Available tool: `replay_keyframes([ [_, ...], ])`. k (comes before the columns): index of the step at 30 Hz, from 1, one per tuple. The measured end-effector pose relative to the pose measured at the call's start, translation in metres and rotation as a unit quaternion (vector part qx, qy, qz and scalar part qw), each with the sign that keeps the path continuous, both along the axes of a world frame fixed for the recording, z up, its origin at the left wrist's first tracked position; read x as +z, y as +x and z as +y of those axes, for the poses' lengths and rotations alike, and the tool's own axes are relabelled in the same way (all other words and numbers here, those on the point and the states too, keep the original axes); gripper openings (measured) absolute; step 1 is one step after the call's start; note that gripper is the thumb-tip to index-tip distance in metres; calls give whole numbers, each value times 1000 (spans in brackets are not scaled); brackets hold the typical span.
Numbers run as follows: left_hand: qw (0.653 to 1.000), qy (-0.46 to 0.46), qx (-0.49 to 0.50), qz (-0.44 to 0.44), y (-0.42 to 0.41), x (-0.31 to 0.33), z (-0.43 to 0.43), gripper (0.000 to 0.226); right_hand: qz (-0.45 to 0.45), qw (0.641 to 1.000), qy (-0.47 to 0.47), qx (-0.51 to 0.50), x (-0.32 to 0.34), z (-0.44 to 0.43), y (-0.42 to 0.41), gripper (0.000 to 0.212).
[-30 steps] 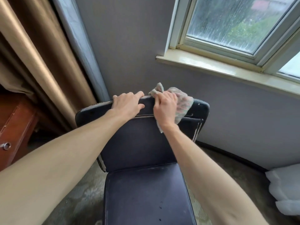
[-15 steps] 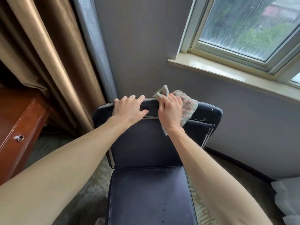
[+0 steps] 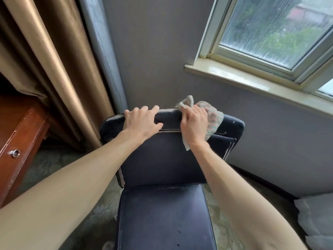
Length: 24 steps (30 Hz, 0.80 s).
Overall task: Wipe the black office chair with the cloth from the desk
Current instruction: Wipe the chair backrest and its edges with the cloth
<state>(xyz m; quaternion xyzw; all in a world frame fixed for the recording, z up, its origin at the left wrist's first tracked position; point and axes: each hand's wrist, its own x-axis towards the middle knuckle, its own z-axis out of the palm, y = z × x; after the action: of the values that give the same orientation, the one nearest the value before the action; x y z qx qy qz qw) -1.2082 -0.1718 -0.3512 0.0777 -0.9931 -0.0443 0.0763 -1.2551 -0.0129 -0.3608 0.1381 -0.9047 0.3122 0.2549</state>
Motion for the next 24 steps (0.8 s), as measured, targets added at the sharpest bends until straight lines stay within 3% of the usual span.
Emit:
replay_keyframes([
  [7, 1000, -23, 5, 17, 2, -2, -5, 42, 10, 997, 33, 67, 2, -18, 4, 15],
  [13, 1000, -23, 7, 12, -3, -1, 2, 39, -71, 995, 12, -71, 3, 69, -28, 22],
  [16, 1000, -22, 6, 10, -3, -1, 2, 39, -80, 993, -21, -87, 0, 72, -29, 22],
  [24, 999, -29, 14, 10, 3, -1, -6, 44, -23, 998, -6, 60, -1, -40, 8, 21],
])
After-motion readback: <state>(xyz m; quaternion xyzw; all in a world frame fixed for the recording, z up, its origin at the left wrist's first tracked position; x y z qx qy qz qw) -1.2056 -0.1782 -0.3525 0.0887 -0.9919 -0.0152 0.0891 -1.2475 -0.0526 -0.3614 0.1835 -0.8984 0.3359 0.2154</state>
